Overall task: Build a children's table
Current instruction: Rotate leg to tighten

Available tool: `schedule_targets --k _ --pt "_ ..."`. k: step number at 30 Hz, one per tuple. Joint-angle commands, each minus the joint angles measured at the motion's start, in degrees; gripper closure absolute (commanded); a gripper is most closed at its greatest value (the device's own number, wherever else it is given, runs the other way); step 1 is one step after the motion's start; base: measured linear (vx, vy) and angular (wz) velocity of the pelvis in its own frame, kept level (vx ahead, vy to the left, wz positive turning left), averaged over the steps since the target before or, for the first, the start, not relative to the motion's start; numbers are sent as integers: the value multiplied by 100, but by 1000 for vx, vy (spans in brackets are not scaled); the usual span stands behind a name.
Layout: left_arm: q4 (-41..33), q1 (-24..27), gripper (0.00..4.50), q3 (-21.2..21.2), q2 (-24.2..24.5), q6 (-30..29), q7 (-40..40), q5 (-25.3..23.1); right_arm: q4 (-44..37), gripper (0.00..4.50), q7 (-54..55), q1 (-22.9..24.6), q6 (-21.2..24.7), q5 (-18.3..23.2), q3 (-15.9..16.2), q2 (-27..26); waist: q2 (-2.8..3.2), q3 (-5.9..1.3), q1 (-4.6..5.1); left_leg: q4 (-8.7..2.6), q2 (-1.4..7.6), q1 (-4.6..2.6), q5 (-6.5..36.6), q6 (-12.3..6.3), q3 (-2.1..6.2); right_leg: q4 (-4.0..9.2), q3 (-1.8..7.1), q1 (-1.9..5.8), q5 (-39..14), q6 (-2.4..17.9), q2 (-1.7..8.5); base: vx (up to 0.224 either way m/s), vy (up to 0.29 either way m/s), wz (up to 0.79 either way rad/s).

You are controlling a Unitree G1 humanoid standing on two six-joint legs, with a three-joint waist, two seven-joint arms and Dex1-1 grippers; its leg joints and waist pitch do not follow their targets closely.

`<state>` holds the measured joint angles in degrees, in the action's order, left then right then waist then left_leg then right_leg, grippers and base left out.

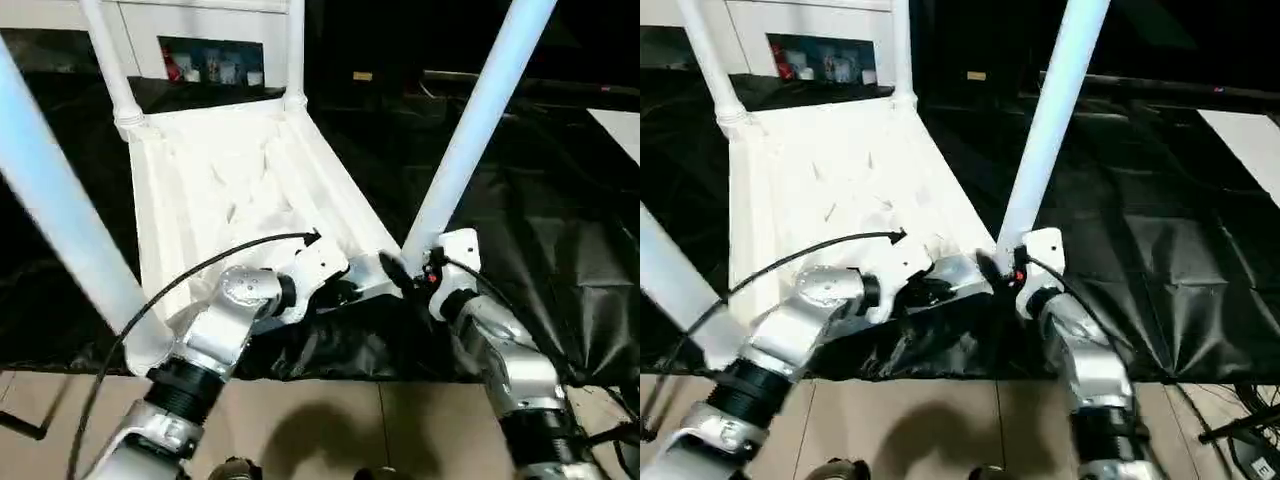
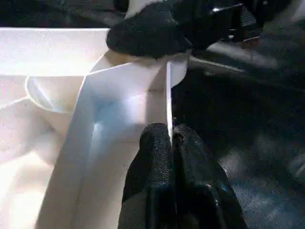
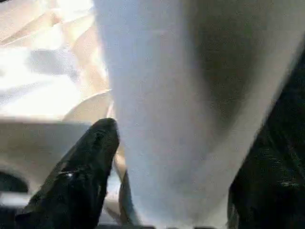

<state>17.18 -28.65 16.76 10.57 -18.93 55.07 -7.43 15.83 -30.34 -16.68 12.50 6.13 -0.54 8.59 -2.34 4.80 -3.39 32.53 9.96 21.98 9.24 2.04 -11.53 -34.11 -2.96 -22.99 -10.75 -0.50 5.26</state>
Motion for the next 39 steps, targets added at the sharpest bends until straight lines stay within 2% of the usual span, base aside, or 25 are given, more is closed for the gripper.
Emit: schedule_targets --k 1,2,4,6,9,10,11,13,16,17,18,20,24,27,31,37,39 --pt "1 -29 450 427 -121 279 448 286 -138 65 -782 83 51 -10 778 33 -4 -316 -33 -430 340 -102 1630 -151 172 478 268 169 -1601 987 363 0 0 0" --pt "7 -35 450 427 -100 298 480 293 -153 55 -840 91 40 -11 796 76 -8 -318 -34 -420 336 -104 1576 -177 167 473 267 171 -1517 1019 359 0 0 0" --pt "86 -110 450 430 135 419 829 348 -328 55 -1512 158 -28 98 895 504 -6 -338 -49 -385 333 -103 1297 -313 148 418 265 191 -1076 1166 348 0 0 0" --pt "136 -146 450 431 221 495 959 355 -399 55 -1829 173 -39 178 921 683 -5 -352 -56 -364 334 -77 1074 -456 153 361 253 234 -660 1272 333 0 0 0" --pt "287 -249 450 443 370 618 1173 349 -526 55 -2449 170 24 344 954 995 -4 -356 -84 -330 339 -106 821 -634 131 303 246 232 -154 1517 320 0 0 0" --pt "341 -282 450 443 410 668 1264 352 -554 55 -2639 160 25 394 977 1093 -4 -354 -109 -326 345 -114 823 -662 131 304 242 236 -169 1563 328 0 0 0" --pt "392 -321 450 460 451 725 1366 346 -560 55 -2842 134 19 429 1016 1201 -51 -338 -106 -327 342 -111 849 -679 121 318 241 234 -235 1560 324 0 0 0" --pt "426 -347 450 471 478 765 1434 340 -563 69 -2977 115 17 452 1044 1274 -19 -326 -148 -337 357 -133 980 -639 125 342 249 221 -541 1543 349 0 0 0" --pt "524 -433 450 498 532 847 1613 371 -527 95 -3293 13 2 531 1091 1410 -48 -313 -156 -366 369 -133 1204 -478 140 378 248 219 -969 1477 366 0 0 0" --pt "564 -469 450 508 550 877 1676 392 -508 103 -3388 -31 0 562 1101 1442 -40 -315 -160 -365 368 -136 1225 -460 141 376 247 218 -1007 1466 365 0 0 0" --pt "646 -531 450 519 570 929 1770 433 -478 103 -3558 -97 5 619 1101 1483 -60 -316 -158 -365 364 -136 1247 -452 141 382 247 221 -1066 1450 369 0 0 0" --pt "760 -608 450 510 582 994 1858 464 -456 131 -3759 -160 12 669 1102 1521 -51 -323 -173 -353 364 -145 1198 -467 135 370 251 208 -994 1471 371 0 0 0" --pt "954 -704 450 477 600 1104 1961 458 -422 161 -3960 -191 -39 658 1179 1601 -57 -342 -190 -323 362 -131 883 -591 123 308 242 229 -519 1586 365 0 0 0" --pt "998 -724 450 467 605 1130 1988 453 -412 181 -3988 -197 -58 650 1189 1600 -58 -338 -201 -326 365 -124 923 -606 124 319 235 233 -637 1602 375 0 0 0" --pt "1024 -734 450 457 605 1146 2005 445 -409 188 -4003 -203 -59 646 1186 1589 -59 -338 -199 -333 367 -127 999 -546 129 333 237 230 -819 1564 377 0 0 0" --pt "1137 -748 450 445 632 1243 2062 459 -402 191 -4071 -180 -88 644 1219 1540 -49 -348 -203 -325 365 -121 939 -565 127 312 233 237 -622 1612 367 0 0 0" --pt "1190 -760 450 400 599 1238 1964 445 -397 191 -4017 -125 -113 639 1211 1479 -26 -351 -211 -327 365 -126 971 -548 127 314 232 235 -644 1618 369 0 0 0"
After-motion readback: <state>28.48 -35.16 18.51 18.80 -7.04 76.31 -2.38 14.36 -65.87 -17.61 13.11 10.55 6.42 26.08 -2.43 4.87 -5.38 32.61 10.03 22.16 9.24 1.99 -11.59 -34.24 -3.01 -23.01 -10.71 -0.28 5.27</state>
